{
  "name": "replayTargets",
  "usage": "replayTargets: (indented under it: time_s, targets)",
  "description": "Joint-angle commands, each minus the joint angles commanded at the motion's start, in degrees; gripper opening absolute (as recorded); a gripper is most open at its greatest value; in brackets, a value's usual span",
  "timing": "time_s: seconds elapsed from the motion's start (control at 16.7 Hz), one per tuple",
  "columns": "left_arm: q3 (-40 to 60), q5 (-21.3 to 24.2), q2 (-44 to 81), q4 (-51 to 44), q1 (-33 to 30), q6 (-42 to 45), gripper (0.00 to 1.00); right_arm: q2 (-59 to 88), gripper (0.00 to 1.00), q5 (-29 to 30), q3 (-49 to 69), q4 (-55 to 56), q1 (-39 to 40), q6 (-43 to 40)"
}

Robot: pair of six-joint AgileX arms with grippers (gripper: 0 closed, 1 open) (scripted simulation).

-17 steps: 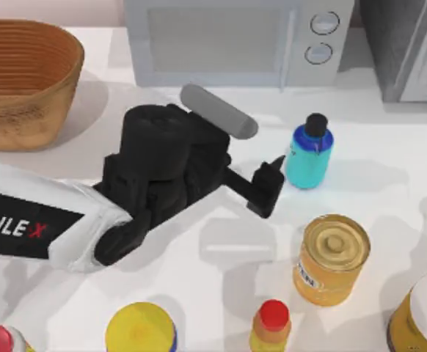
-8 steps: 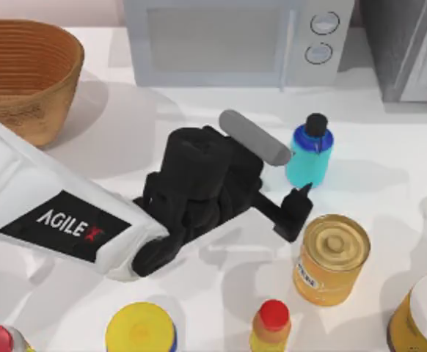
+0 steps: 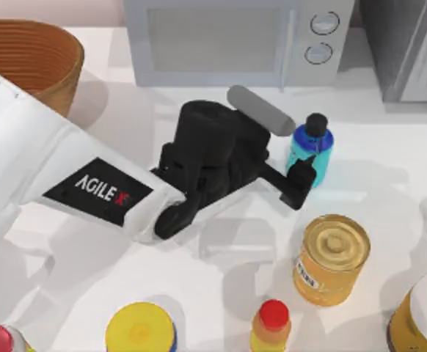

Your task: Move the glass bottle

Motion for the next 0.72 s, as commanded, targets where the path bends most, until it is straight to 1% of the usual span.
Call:
replayTargets:
  time_s: [0.24,0.36,0.48,0.72]
  targets:
    - [9.04,-1.91,7.98,-1.28,-2.75,-0.9,1.0,0.0,1.0,0.0,0.0,0.0,0.0,0.0]
    - [12.01,-2.67,10.2,-1.94,-3.88,-1.27,1.0,0.0,1.0,0.0,0.0,0.0,0.0,0.0]
    - [13.65,-2.79,11.57,-2.42,-4.38,-1.36,1.0,0.0,1.0,0.0,0.0,0.0,0.0,0.0]
    - [13.84,-2.78,11.74,-2.49,-4.42,-1.36,1.0,0.0,1.0,0.0,0.0,0.0,0.0,0.0]
